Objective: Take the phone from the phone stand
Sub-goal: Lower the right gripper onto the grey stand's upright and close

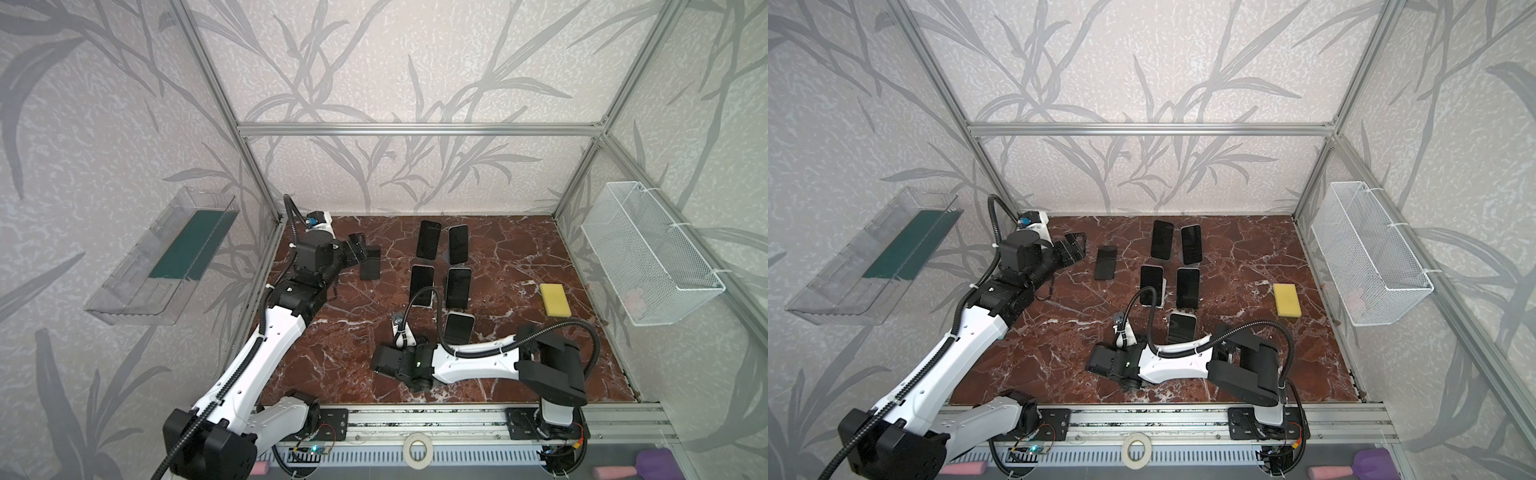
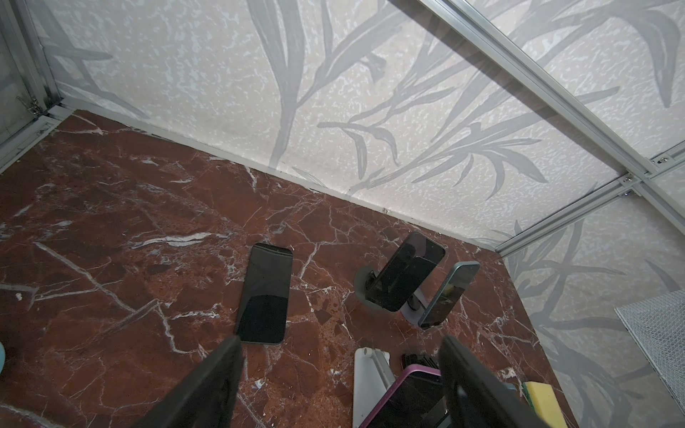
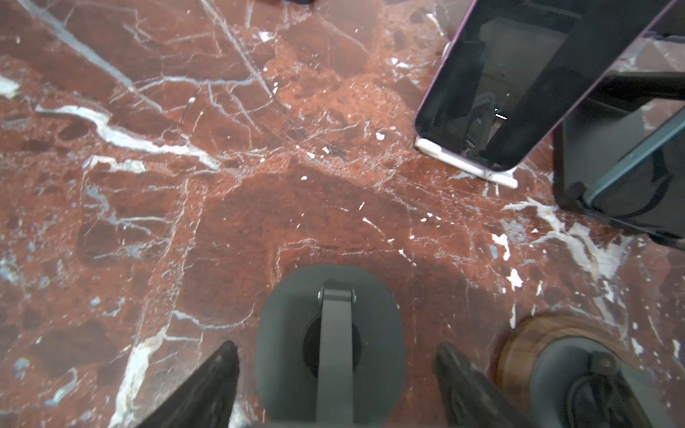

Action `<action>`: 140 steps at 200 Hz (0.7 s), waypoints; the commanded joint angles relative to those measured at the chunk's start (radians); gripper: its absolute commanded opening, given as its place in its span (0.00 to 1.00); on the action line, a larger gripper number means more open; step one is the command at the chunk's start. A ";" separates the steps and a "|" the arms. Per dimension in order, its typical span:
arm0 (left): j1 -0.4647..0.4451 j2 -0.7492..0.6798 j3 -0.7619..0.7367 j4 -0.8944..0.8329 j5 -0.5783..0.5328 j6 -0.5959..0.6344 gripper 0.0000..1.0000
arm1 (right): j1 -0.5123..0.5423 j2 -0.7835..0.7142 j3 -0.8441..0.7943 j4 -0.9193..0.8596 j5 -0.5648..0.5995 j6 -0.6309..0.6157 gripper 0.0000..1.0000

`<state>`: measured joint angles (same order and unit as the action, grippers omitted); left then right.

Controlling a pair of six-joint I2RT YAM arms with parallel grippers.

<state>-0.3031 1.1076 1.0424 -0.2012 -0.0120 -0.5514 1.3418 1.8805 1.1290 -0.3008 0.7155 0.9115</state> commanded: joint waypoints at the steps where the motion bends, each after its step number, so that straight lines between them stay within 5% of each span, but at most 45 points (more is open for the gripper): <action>1: 0.001 -0.022 -0.013 0.021 0.007 -0.008 0.83 | -0.005 -0.017 -0.046 0.091 0.044 -0.009 0.77; 64: 0.000 -0.028 -0.013 0.024 0.005 -0.004 0.83 | 0.020 -0.022 -0.050 0.120 0.071 -0.118 0.56; 140: -0.001 -0.029 -0.012 0.021 0.000 -0.001 0.83 | 0.069 -0.093 -0.070 0.210 0.122 -0.230 0.53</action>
<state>-0.3031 1.1007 1.0374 -0.1944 -0.0063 -0.5526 1.3876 1.8633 1.0649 -0.1318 0.7555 0.7300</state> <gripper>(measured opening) 0.832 0.596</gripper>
